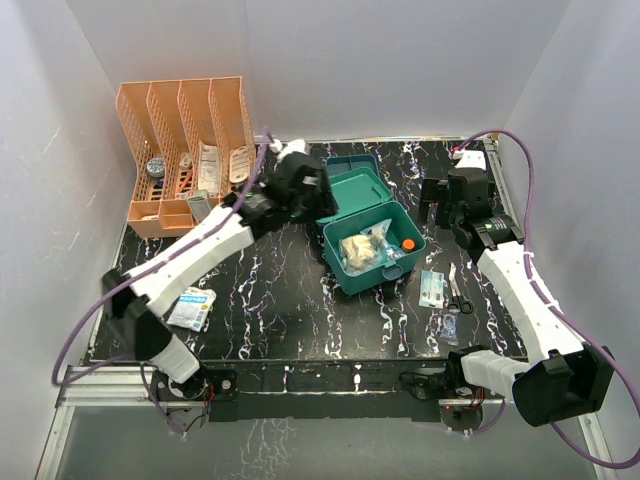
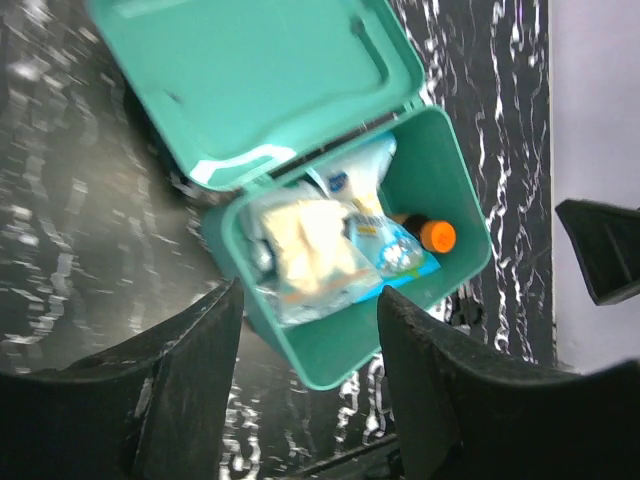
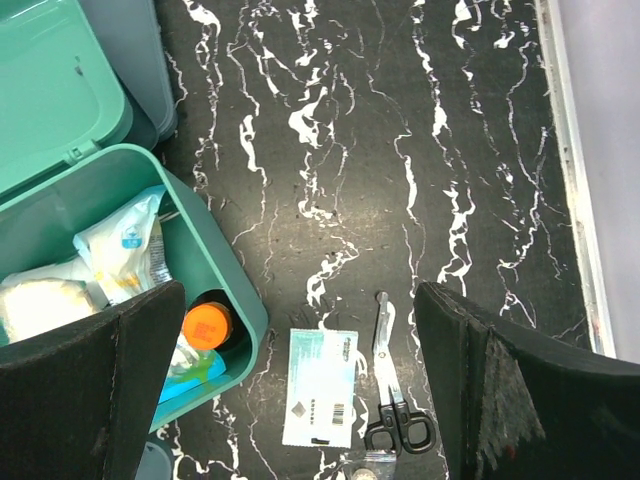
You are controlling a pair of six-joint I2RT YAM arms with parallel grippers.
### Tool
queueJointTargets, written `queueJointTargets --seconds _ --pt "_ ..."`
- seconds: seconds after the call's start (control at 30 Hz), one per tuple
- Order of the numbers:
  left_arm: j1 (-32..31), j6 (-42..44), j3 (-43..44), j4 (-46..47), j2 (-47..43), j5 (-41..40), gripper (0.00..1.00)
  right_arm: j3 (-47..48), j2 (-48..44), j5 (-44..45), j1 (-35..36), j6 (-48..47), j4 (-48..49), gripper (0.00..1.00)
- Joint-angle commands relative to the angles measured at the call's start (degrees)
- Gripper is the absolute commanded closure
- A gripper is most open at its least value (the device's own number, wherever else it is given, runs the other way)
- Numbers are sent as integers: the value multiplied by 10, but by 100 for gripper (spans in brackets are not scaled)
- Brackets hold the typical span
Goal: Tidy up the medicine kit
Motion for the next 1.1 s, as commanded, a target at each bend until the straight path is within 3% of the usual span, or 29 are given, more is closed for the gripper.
queueJointTargets --seconds 0.0,0.17,0.33,0.43,0.7,0.87,1.07 --pt "90 129 -43 1 -104 -15 44 21 -14 -55 -3 13 26 2" --pt "225 260 -53 -60 -145 26 43 69 12 -114 16 24 36 2" --pt "261 401 9 -229 -94 30 38 101 33 -93 45 21 31 2" --pt "306 457 12 -284 -76 119 34 102 35 -87 57 24 31 1" --pt "396 629 -137 -222 -143 216 24 62 -3 -66 61 27 29 2" --pt "429 679 -212 -210 -186 244 23 59 -6 -58 61 22 19 2" --pt "520 769 -308 -199 -208 314 19 52 -1 -72 61 26 27 2"
